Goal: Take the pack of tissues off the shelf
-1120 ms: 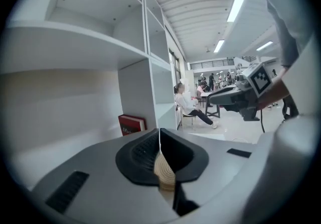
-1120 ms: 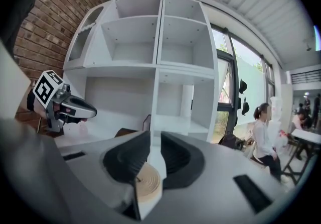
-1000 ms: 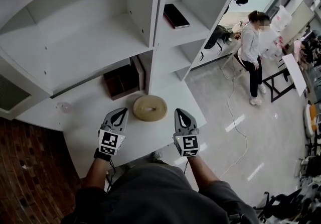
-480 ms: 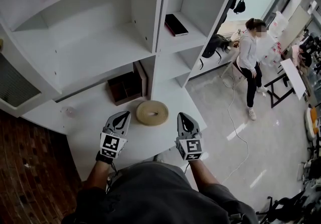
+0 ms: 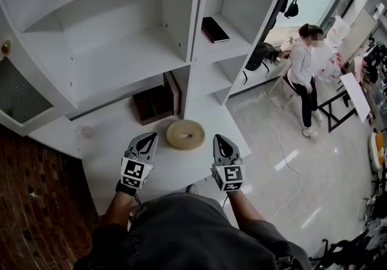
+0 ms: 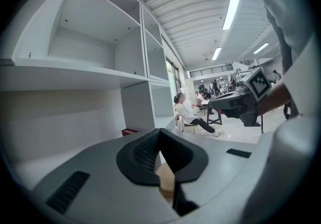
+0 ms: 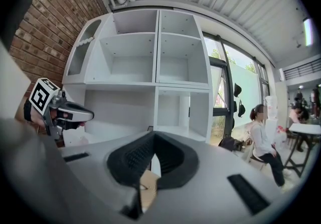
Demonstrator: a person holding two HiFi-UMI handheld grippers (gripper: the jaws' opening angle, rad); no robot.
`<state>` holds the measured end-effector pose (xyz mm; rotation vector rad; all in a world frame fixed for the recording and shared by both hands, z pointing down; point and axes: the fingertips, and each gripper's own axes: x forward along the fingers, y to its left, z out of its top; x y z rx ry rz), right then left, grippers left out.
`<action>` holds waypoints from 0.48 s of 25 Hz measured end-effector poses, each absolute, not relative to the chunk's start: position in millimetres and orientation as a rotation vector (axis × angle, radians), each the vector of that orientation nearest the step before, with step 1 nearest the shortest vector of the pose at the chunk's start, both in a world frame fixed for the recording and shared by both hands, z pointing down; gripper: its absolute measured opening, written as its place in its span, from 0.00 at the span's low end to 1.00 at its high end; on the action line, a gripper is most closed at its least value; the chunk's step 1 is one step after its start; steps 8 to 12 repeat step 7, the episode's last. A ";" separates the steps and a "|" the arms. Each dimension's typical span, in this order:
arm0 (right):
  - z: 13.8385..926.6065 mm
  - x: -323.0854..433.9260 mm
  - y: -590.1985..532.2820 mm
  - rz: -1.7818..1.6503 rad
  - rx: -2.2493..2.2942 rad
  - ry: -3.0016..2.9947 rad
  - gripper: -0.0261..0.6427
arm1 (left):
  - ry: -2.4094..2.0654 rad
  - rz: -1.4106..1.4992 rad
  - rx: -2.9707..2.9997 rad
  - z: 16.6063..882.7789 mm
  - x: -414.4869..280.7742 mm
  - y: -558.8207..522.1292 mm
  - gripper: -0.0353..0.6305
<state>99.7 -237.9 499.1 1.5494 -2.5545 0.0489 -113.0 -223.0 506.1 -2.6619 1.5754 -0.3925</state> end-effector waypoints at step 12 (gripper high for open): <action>500.7 99.7 -236.0 0.051 1.539 -2.560 0.04 | 1.564 -0.384 -2.669 506.4 -109.1 -221.1 0.05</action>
